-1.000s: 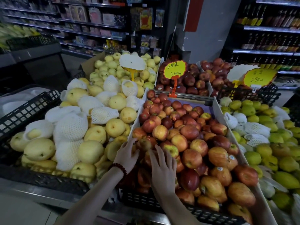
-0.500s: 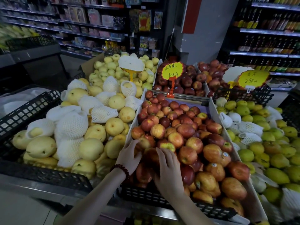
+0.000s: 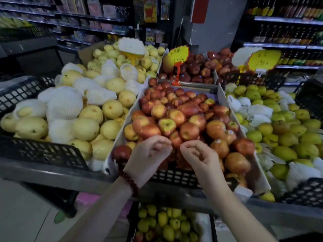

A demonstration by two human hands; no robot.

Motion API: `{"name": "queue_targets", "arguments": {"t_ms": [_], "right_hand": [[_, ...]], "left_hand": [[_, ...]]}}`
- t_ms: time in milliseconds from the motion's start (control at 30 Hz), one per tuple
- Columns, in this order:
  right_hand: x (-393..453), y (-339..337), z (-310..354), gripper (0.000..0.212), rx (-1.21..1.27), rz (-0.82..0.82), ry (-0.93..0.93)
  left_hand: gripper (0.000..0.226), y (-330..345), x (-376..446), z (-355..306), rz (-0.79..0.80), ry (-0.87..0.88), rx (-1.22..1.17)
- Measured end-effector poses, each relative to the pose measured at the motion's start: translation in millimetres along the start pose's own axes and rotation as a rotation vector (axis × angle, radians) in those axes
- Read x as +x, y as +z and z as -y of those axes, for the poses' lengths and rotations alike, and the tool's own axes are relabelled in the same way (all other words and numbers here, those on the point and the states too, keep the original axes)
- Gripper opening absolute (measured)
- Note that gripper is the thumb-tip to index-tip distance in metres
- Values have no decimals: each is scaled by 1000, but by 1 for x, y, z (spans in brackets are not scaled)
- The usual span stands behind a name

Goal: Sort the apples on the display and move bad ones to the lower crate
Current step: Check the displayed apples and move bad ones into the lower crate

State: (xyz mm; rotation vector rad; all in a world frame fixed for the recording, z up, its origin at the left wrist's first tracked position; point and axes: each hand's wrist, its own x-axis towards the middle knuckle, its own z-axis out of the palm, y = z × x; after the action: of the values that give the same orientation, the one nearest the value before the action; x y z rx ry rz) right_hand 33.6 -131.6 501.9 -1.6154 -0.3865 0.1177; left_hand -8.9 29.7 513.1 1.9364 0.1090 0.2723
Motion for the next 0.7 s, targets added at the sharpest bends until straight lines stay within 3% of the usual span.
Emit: {"name": "queue_targets", "arguments": {"t_ms": [133, 233, 300, 433, 500, 567, 633, 700], "right_hand": [[-64, -12, -64, 7, -113, 108, 5], [-106, -13, -137, 4, -107, 136, 124], [-129, -15, -191, 8, -106, 180, 228], [-160, -17, -296, 8, -123, 236, 366], [-173, -17, -347, 6, -124, 227, 383], [-185, -16, -398, 5, -161, 222, 370], [-197, -14, -443, 21, -189, 207, 343], [-208, -11, -480, 26, -176, 207, 338]], "left_hand": [[21, 43, -62, 58, 185, -97, -127], [38, 77, -99, 135, 315, -243, -65], [36, 101, -120, 193, 382, -373, -31], [18, 144, -151, 308, 365, -490, 96], [20, 159, -164, 360, 341, -472, 255], [7, 172, -173, 401, 333, -432, 377], [32, 182, -182, 442, 310, -403, 456], [29, 191, -194, 475, 269, -403, 518]]}}
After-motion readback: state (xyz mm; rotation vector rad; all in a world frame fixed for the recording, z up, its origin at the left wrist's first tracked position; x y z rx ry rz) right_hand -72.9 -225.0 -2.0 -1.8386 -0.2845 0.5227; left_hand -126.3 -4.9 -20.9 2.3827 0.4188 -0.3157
